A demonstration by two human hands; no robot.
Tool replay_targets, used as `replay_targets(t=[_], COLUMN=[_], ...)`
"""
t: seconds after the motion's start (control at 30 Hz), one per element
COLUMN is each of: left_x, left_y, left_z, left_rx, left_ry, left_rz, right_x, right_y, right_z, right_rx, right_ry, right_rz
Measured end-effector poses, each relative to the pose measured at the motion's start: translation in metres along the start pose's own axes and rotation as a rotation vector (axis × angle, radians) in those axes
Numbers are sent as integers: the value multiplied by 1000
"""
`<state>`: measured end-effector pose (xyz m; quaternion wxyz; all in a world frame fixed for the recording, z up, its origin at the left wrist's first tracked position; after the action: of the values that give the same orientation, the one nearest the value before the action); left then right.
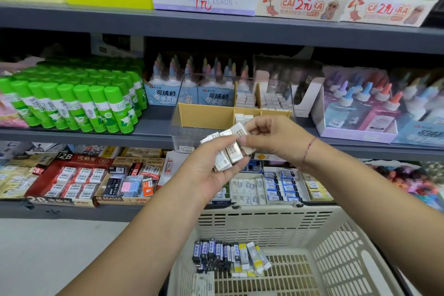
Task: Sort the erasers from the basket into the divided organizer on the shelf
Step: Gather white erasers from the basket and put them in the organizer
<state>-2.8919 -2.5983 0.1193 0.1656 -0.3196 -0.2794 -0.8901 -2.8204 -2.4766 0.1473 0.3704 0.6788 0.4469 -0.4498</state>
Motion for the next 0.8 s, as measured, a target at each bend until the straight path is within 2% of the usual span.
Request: replay_targets(t=[0.17,0.3,0.37,0.67,0.8], left_x=[1,1,1,1,2], left_y=[4,6,6,3,3], left_z=[1,2,0,-2,-3], left_rx=[2,43,56,65,72], left_ry=[31,124,142,128,121], left_rz=[-20,-36,-46,-75,-71], right_x=[-6,-8,-5,-8,8], right_y=[-10,-27,-37,-63,-69], right_z=[-9,-46,-57,-48,-45], right_rx=[-17,264,325,217,272], right_ry=[95,297,412,906,918], right_rz=[1,-71,-87,-81,-102])
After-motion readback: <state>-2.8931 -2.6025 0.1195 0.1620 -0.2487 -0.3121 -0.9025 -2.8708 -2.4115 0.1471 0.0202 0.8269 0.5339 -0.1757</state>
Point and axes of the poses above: each hand's wrist, its own y-axis away from the middle knuckle, its own z-axis out of the palm, x = y × z, the point moved 2 cm from there along -y, towards the middle knuckle, and after that the axes turned 6 degrees about -x, right-handed, at the moved point
